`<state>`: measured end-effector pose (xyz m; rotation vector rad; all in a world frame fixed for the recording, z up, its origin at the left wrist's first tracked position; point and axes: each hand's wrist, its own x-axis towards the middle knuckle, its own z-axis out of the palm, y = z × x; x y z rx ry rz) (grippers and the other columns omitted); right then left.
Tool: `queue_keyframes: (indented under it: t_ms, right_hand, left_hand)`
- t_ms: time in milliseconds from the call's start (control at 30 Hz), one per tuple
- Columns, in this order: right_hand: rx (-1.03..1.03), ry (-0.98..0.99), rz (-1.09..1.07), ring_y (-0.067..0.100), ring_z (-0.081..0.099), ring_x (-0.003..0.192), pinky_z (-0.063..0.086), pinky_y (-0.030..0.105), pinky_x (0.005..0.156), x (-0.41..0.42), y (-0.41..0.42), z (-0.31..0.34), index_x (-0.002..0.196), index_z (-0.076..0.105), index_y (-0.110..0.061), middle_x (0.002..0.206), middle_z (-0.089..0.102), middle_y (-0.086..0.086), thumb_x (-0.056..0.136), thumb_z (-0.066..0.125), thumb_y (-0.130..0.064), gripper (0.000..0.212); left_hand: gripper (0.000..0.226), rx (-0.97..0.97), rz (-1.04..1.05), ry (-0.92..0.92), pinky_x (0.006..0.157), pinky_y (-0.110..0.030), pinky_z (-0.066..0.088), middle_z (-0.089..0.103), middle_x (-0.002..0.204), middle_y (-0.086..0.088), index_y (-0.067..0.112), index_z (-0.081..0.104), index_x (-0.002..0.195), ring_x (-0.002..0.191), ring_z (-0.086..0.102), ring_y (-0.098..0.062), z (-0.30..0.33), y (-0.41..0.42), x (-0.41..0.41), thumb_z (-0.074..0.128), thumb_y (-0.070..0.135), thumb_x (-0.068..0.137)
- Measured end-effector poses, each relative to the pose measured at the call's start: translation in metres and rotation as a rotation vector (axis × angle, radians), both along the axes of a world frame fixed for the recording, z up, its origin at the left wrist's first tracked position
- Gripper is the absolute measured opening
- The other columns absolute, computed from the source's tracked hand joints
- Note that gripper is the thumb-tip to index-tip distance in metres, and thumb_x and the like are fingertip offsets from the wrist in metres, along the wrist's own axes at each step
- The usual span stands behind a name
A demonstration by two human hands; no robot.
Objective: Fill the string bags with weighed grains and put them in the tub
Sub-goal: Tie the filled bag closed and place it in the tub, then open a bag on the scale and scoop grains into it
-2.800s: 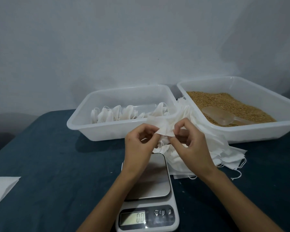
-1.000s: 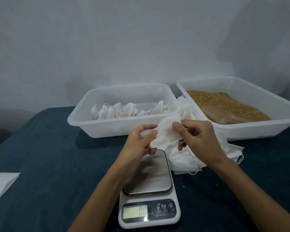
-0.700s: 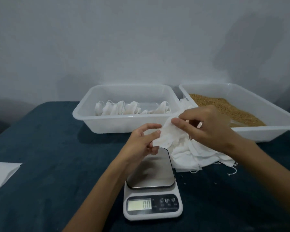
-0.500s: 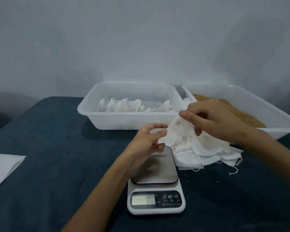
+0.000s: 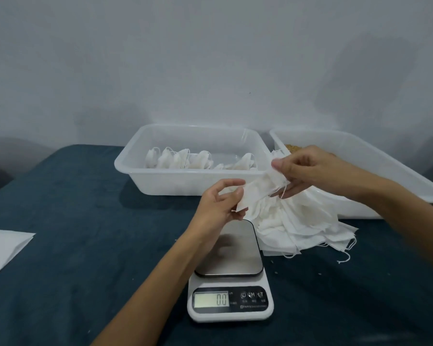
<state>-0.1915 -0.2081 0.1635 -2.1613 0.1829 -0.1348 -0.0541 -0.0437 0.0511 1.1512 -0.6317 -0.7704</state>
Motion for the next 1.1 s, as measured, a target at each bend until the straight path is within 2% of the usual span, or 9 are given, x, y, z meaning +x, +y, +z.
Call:
queue_keyframes:
  t_ms: [100, 200, 300, 467, 600, 733, 833, 967, 1100]
  right_hand:
    - [-0.06, -0.008, 0.033, 0.022, 0.077, 0.089, 0.062, 0.031, 0.076, -0.001, -0.003, -0.003, 0.095, 0.08, -0.023, 0.091, 0.079, 0.005, 0.095, 0.067, -0.036, 0.019]
    - [0.008, -0.033, -0.015, 0.034, 0.077, 0.083, 0.063, 0.033, 0.067, -0.001, -0.005, 0.001, 0.103, 0.077, -0.019, 0.085, 0.076, 0.009, 0.091, 0.069, -0.043, 0.028]
    - [-0.03, -0.021, -0.014, 0.035, 0.077, 0.078, 0.061, 0.031, 0.061, -0.001, -0.004, 0.007, 0.106, 0.075, -0.023, 0.096, 0.078, 0.006, 0.09, 0.068, -0.054, 0.036]
    - [-0.14, 0.071, 0.035, 0.029, 0.077, 0.073, 0.059, 0.027, 0.06, 0.002, 0.004, 0.012, 0.101, 0.075, -0.025, 0.092, 0.078, 0.003, 0.097, 0.059, -0.052, 0.031]
    - [-0.136, 0.125, 0.069, 0.031, 0.076, 0.071, 0.06, 0.033, 0.061, 0.008, 0.019, 0.017, 0.094, 0.075, -0.013, 0.082, 0.064, 0.024, 0.098, 0.047, -0.058, 0.053]
    - [-0.098, 0.312, 0.115, 0.035, 0.076, 0.073, 0.061, 0.034, 0.063, 0.012, 0.03, 0.023, 0.11, 0.073, -0.015, 0.096, 0.078, 0.007, 0.092, 0.033, -0.078, 0.077]
    - [-0.14, 0.395, 0.136, 0.036, 0.076, 0.073, 0.061, 0.034, 0.061, 0.017, 0.038, 0.021, 0.113, 0.07, -0.013, 0.095, 0.078, 0.007, 0.084, 0.03, -0.082, 0.085]
    - [-0.241, 0.36, 0.083, 0.031, 0.076, 0.069, 0.057, 0.027, 0.055, 0.019, 0.039, 0.027, 0.105, 0.074, -0.017, 0.095, 0.078, 0.003, 0.076, 0.033, -0.087, 0.087]
    - [-0.284, 0.439, 0.132, 0.03, 0.076, 0.07, 0.058, 0.032, 0.062, 0.018, 0.041, 0.034, 0.111, 0.073, -0.021, 0.097, 0.078, 0.003, 0.073, 0.03, -0.089, 0.089]
  left_hand:
    - [0.021, -0.027, 0.033, -0.008, 0.069, -0.03, 0.054, 0.066, 0.074, -0.005, 0.011, 0.067, 0.123, 0.062, 0.059, -0.016, 0.001, 0.0, -0.001, 0.063, 0.017, 0.104]
    - [0.021, -0.025, 0.067, 0.002, 0.07, -0.033, 0.052, 0.066, 0.075, -0.009, 0.012, 0.067, 0.124, 0.064, 0.059, -0.017, 0.004, 0.002, -0.002, 0.061, 0.019, 0.105]
    - [0.023, -0.001, 0.169, -0.122, 0.082, -0.04, 0.053, 0.07, 0.1, -0.017, 0.018, 0.069, 0.121, 0.082, 0.066, -0.021, 0.007, 0.001, -0.007, 0.058, 0.031, 0.106]
    - [0.061, 0.002, 0.079, -0.555, 0.109, -0.032, 0.046, 0.065, 0.132, 0.011, 0.029, 0.059, 0.137, 0.128, 0.059, -0.008, 0.002, 0.001, -0.015, 0.083, 0.042, 0.081]
    - [0.044, 0.006, -0.008, -0.599, 0.098, -0.03, 0.048, 0.07, 0.12, 0.014, 0.032, 0.061, 0.127, 0.115, 0.065, -0.009, -0.006, -0.003, -0.022, 0.076, 0.02, 0.087]
    - [0.038, 0.0, -0.001, -0.582, 0.082, -0.03, 0.051, 0.07, 0.111, 0.01, 0.031, 0.058, 0.116, 0.101, 0.065, -0.015, -0.009, -0.006, -0.025, 0.079, 0.032, 0.084]
    - [0.04, -0.037, -0.009, -0.524, 0.093, -0.045, 0.058, 0.071, 0.113, 0.006, 0.033, 0.058, 0.122, 0.107, 0.069, -0.018, -0.011, -0.006, -0.025, 0.077, 0.029, 0.087]
    - [0.026, -0.101, -0.06, -0.435, 0.091, -0.035, 0.057, 0.072, 0.109, 0.004, 0.026, 0.063, 0.119, 0.105, 0.071, -0.014, -0.01, -0.006, -0.025, 0.071, 0.022, 0.094]
    - [0.031, -0.093, -0.077, -0.404, 0.09, -0.04, 0.059, 0.072, 0.113, 0.0, 0.029, 0.066, 0.116, 0.107, 0.07, -0.022, -0.009, -0.006, -0.027, 0.077, 0.019, 0.089]
